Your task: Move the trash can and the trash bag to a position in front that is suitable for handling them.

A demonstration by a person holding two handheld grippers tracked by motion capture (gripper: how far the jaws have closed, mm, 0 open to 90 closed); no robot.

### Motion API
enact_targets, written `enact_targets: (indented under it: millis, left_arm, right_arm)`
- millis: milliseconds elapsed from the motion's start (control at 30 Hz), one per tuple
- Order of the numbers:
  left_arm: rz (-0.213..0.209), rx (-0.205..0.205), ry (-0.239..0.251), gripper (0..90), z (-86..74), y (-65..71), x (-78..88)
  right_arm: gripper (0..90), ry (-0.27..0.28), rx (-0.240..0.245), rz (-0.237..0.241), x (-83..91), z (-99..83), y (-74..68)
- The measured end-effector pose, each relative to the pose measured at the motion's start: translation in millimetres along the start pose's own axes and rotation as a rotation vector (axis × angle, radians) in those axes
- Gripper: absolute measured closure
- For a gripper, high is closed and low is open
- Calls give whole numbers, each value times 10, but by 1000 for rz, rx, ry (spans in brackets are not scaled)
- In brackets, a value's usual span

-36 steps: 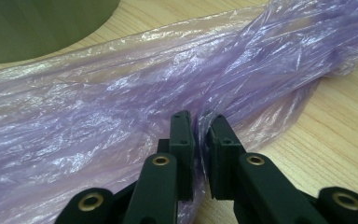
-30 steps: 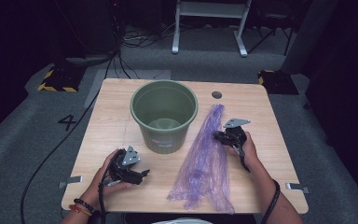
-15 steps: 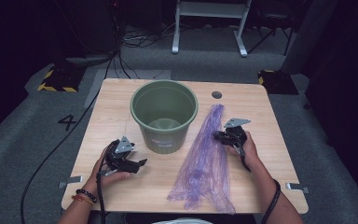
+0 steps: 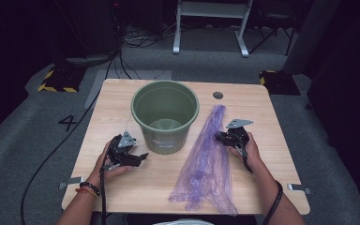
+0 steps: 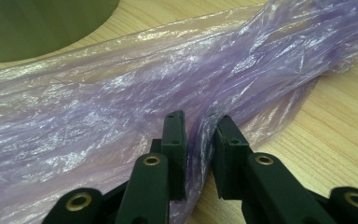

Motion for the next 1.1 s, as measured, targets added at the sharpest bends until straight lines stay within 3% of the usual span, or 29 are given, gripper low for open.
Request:
enact_targets:
  millis: [100,167,467,700,867,1100]
  left_arm:
    - [-32,46,13,177,69,-39,6]
    - [-27,43,69,186,157,-56,44]
    - [-46,55,133,200,424,-161,126]
    - [-155,61,119,183,520,-110,40]
    - [-179,65,119,171,534,-47,-69]
    - [-190,28,88,183,558,54,-174]
  right_arm:
    - [763,0,2,0,1,0,-1]
    - [762,1,1,1,6,-4,-1]
    - [761,3,1,5,15,-11,0]
    - [759,6,0,7,24,-16,-1]
    - [759,10,-3,9,29,-21,1]
    - [759,11,-1,6,45,-31,1]
Point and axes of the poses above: each handheld gripper's, and its own axes: x roughly backward along the jaws, z roughly out of its top, y roughly to its right, the point moved 7 cm from there along -x, roughly forward along the jaws, and after that the axes turned 13 degrees about y, right-handed, at the moved point
